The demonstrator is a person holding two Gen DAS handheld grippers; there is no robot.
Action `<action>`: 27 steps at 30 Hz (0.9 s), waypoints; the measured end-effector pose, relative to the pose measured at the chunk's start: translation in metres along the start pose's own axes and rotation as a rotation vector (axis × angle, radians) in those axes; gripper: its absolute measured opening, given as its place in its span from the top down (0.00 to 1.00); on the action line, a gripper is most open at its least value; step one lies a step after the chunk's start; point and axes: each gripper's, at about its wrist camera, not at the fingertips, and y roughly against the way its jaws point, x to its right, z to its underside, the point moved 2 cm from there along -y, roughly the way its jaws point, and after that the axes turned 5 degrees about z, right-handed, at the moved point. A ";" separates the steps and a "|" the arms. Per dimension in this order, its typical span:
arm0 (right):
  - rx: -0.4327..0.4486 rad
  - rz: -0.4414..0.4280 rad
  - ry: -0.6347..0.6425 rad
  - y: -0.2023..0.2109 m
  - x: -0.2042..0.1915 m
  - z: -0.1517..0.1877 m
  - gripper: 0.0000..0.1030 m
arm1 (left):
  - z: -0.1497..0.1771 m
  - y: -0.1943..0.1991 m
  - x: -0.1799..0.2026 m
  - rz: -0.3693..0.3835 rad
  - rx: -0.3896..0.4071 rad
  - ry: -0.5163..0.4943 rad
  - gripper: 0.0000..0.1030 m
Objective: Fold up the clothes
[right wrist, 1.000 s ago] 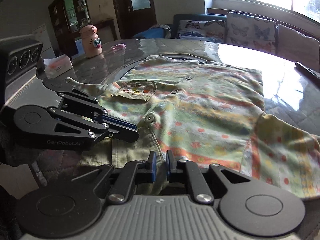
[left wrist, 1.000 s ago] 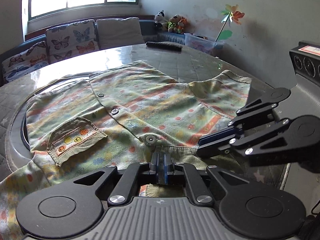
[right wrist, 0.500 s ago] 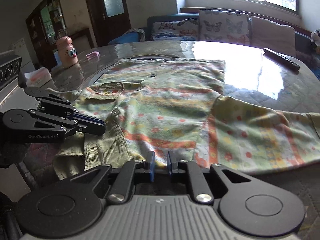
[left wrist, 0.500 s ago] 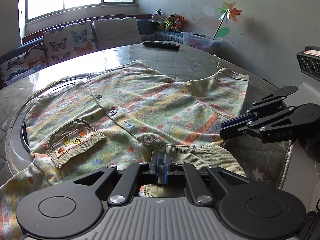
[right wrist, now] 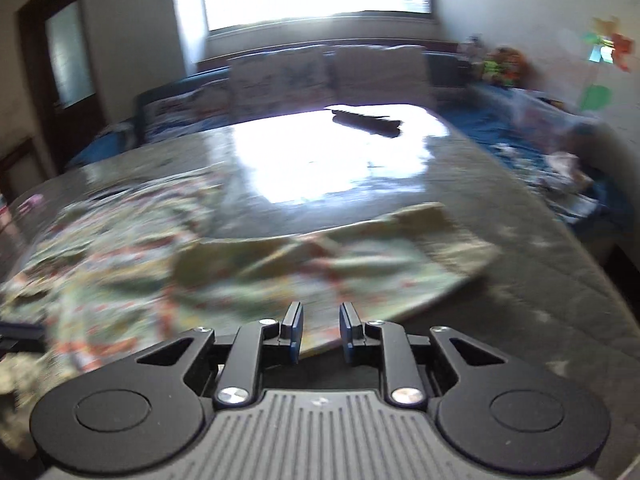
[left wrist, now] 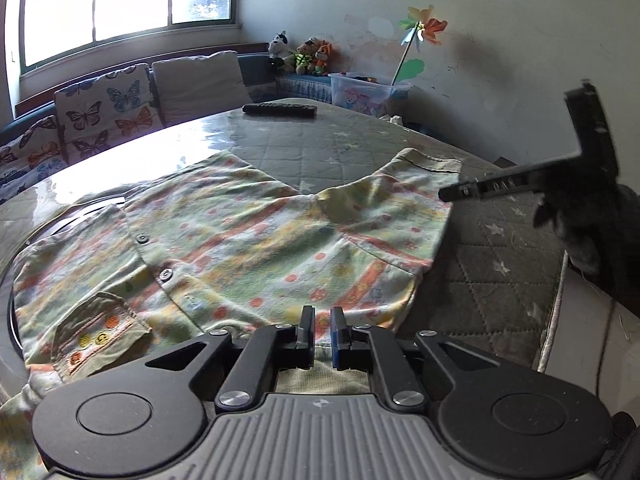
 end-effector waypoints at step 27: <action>0.183 -0.042 -0.218 0.010 0.023 -0.046 0.97 | 0.010 0.026 -0.023 -0.110 0.020 0.067 0.83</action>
